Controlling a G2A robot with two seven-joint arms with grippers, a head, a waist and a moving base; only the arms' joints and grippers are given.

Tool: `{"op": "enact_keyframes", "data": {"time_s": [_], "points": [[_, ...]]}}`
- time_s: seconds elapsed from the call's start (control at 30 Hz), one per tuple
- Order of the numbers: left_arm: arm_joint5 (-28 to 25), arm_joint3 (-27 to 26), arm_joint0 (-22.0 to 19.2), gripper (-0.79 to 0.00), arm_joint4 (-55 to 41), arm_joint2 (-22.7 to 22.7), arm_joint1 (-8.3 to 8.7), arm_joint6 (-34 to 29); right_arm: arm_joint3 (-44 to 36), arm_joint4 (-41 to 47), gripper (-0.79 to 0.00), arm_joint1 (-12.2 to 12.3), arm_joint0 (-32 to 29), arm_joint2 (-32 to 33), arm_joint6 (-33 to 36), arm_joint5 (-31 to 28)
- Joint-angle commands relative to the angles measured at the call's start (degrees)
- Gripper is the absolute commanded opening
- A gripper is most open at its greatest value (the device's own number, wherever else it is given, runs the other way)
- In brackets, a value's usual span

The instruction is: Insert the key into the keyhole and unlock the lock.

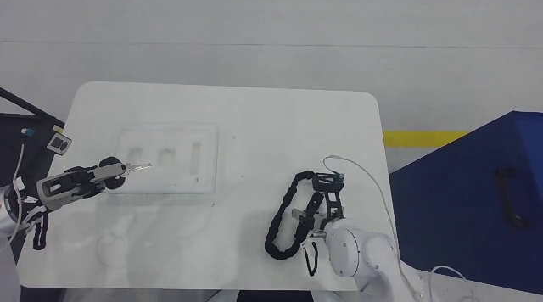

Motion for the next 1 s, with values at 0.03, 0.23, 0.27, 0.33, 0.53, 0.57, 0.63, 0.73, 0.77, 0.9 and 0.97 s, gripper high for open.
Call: {"op": "enact_keyframes", "data": {"time_s": [0.03, 0.23, 0.27, 0.33, 0.53, 0.57, 0.63, 0.73, 0.77, 0.9, 0.97], "points": [[0.0, 0.0, 0.0, -0.785, 0.0, 0.0, 0.0, 0.0, 0.66, -2.42, -0.074, -1.16, -0.2, -0.97, -2.17, 2.22], [0.0, 0.0, 0.0, -0.785, 0.0, 0.0, 0.0, 0.0, 4.06, -8.02, -0.302, -3.75, 0.74, -2.59, -0.95, 1.01], [0.0, 0.0, 0.0, -0.785, 0.0, 0.0, 0.0, 0.0, 4.43, -8.67, -0.32, -4.21, 0.74, -2.43, -0.66, 0.72], [0.0, 0.0, 0.0, -0.785, 0.0, 0.0, 0.0, 0.0, 4.93, -10.24, -0.32, -5.11, 0.63, -2.04, -0.1, 0.16], [0.0, 0.0, 0.0, -0.785, 0.0, 0.0, 0.0, 0.0, 6.24, -15.2, -0.4, -7.89, -0.04, -0.32, 3.04, -2.98], [0.0, 0.0, 0.0, -0.785, 0.0, 0.0, 0.0, 0.0, 6.49, -16.14, -0.4, -8.4, -0.11, 0.0, 3.51, -3.45], [0.0, 0.0, 0.0, -0.785, 0.0, 0.0, 0.0, 0.0, 6.77, -17.97, -0.4, -9.48, -0.42, 0.42, 4.28, -4.22], [0.0, 0.0, 0.0, -0.785, 0.0, 0.0, 0.0, 0.0, 7.26, -20.76, -0.409, -11.2, -0.92, 1.03, 5.42, -5.36], [0.0, 0.0, 0.0, -0.785, 0.0, 0.0, 0.0, 0.0, 7.37, -21.64, -0.413, -11.79, -1.08, 1.26, 5.76, -5.7], [0.0, 0.0, 0.0, -0.785, 0.0, 0.0, 0.0, 0.0, 7.74, -25.32, -0.44, -14.15, -1.75, 2.2, 7.06, -7.01], [0.0, 0.0, 0.0, -0.785, 0.0, 0.0, 0.0, 0.0, 7.8, -27.0, -0.514, -15.34, -2.16, 2.59, 7.56, -7.5]]}}
